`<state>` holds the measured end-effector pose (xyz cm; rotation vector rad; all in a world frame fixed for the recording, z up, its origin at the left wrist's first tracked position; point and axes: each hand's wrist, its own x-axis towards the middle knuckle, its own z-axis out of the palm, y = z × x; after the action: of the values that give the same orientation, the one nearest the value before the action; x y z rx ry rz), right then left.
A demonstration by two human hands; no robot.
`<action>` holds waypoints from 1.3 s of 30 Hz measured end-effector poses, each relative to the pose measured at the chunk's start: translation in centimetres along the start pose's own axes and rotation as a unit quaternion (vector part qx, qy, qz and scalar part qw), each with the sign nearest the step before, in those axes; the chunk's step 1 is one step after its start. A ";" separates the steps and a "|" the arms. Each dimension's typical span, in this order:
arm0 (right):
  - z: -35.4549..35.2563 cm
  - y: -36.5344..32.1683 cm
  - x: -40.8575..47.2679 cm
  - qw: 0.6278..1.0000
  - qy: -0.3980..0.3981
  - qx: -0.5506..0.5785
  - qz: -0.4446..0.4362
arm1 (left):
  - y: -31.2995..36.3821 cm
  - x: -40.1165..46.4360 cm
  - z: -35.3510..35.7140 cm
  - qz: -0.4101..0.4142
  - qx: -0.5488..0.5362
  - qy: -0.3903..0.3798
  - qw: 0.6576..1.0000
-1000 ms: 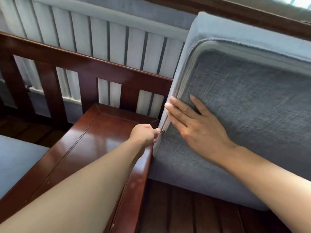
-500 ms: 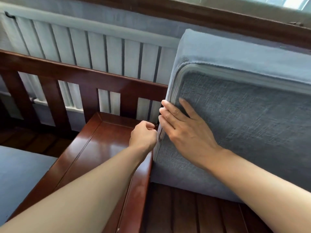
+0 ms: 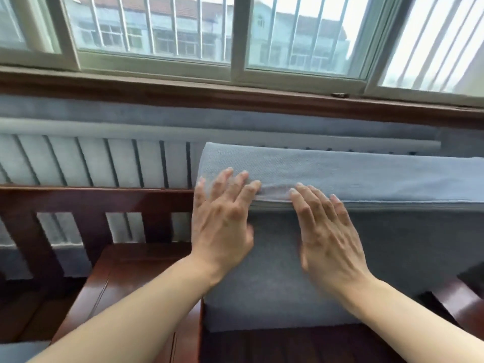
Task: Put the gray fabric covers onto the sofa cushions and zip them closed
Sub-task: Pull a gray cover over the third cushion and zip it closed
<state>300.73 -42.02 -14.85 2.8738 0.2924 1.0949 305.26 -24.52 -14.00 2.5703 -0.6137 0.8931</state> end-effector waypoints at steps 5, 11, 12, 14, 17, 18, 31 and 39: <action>-1.6 7.0 -1.1 0.987 -0.082 -0.037 0.134 | 5.8 2.8 1.0 0.045 0.088 -0.163 0.982; -3.1 16.0 -1.5 0.954 -0.185 -0.058 0.227 | 11.0 4.5 3.3 0.027 0.087 -0.158 0.983; -3.0 16.6 -1.9 0.959 -0.183 -0.062 0.209 | 11.3 4.3 3.5 0.021 0.092 -0.152 0.984; -2.8 17.0 -3.1 0.968 -0.168 -0.058 0.178 | 12.2 3.7 3.5 0.009 0.092 -0.145 0.985; -3.0 16.8 -5.7 0.979 -0.127 -0.053 0.148 | 14.9 2.1 3.1 -0.030 0.102 -0.141 0.984; -3.2 16.8 -6.8 0.982 -0.116 -0.051 0.138 | 16.2 1.1 3.0 -0.044 0.114 -0.144 0.982; -9.5 13.5 -22.2 0.993 -0.090 0.074 0.007 | 25.8 -12.9 1.1 0.088 0.128 -0.132 0.979; -10.5 11.2 -31.1 0.981 -0.183 0.058 0.015 | 27.1 -22.2 1.0 0.102 0.117 -0.195 0.968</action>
<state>272.78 -59.26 -26.07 3.1123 0.3000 0.5458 276.40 -41.61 -24.14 2.9701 -0.9479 0.5417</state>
